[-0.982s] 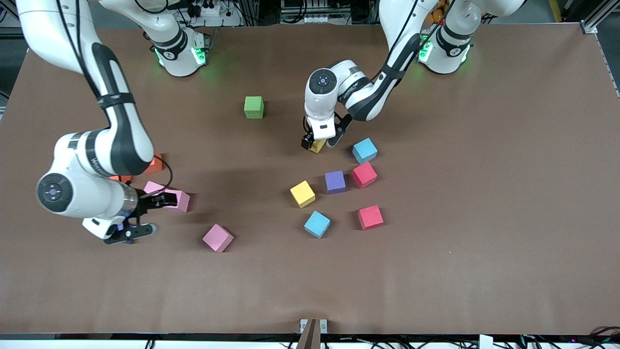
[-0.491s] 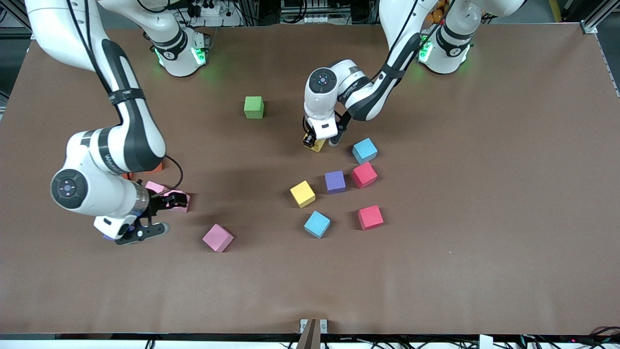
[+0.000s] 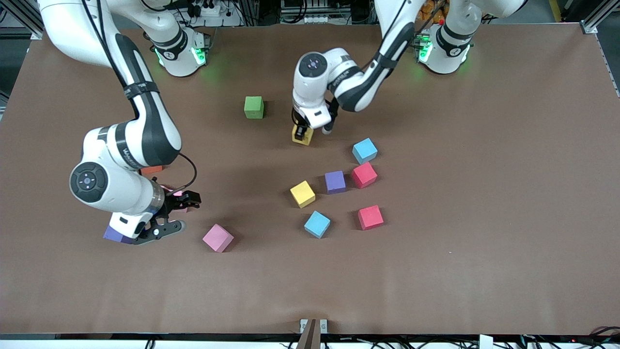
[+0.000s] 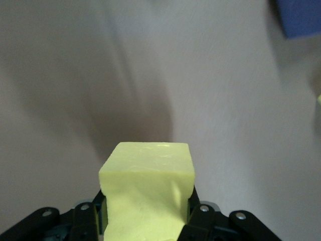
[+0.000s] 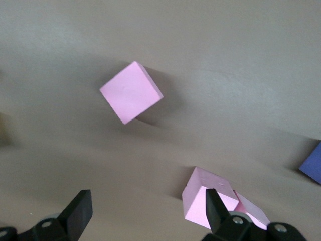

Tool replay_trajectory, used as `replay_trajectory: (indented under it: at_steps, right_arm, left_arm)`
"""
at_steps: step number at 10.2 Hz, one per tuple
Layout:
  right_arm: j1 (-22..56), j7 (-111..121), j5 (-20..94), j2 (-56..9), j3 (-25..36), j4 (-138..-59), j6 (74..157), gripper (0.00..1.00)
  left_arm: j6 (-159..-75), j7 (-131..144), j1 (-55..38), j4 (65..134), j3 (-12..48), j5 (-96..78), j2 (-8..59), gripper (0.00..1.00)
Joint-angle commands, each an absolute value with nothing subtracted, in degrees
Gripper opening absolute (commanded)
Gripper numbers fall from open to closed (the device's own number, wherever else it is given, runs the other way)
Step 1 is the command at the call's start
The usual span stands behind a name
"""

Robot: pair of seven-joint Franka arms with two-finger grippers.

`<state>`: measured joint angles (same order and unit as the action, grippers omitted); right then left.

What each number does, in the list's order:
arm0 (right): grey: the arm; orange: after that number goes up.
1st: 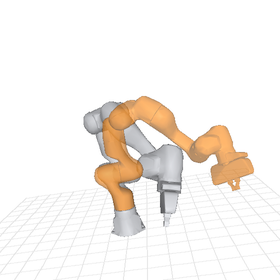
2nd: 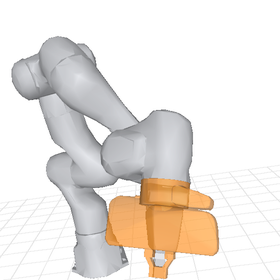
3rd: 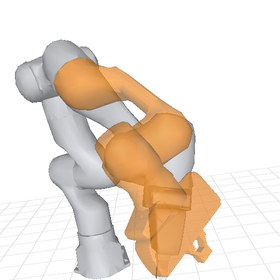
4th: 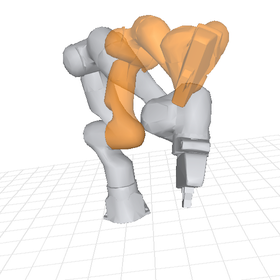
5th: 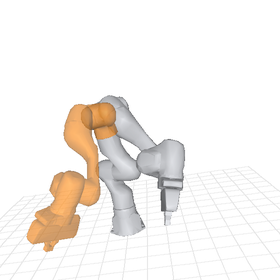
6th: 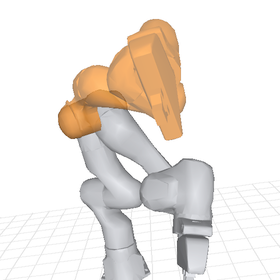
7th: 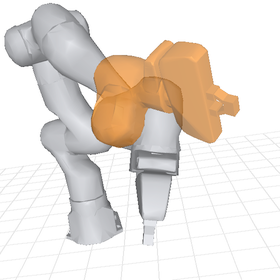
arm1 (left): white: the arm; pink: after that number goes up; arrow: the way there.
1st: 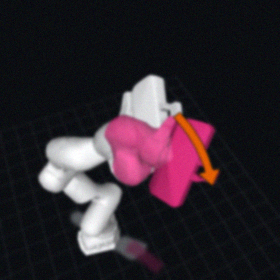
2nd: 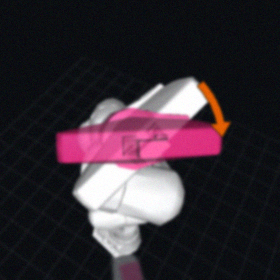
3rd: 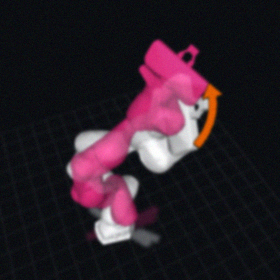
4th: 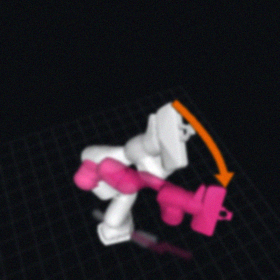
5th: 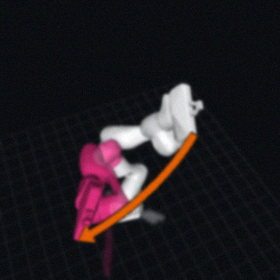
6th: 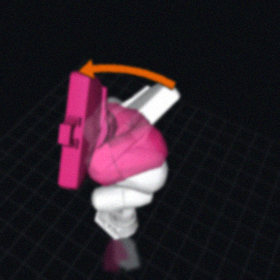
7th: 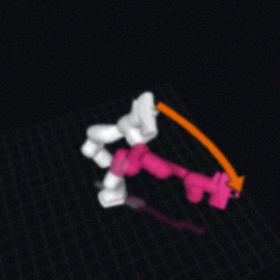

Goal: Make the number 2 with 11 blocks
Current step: 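Carry the yellow cube beside the green cube and lower it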

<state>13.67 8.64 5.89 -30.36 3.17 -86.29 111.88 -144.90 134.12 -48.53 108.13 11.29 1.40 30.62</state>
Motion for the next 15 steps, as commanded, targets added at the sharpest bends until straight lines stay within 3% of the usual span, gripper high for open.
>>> replay_trajectory:
  at_steps: [1,6,9,15]
  right_arm:
    - [9.9,14.0,6.9,-28.9,2.6,-87.5,108.0,1.0]
    - [7.1,19.9,5.5,-24.3,3.1,-94.4,107.2,1.0]
    - [7.1,20.0,5.1,-21.4,3.1,-99.9,111.1,1.0]
    - [7.0,20.0,5.1,-21.9,3.1,-100.2,111.7,1.0]
  left_arm:
    - [-144.8,142.6,-51.5,104.6,11.3,2.1,33.0,0.1]
    - [-144.0,155.3,-54.8,98.1,11.3,2.0,37.3,0.1]
    - [-144.0,156.8,-57.7,97.4,11.3,1.9,38.4,0.1]
    - [-144.0,160.2,-59.9,97.3,11.3,2.0,40.2,0.1]
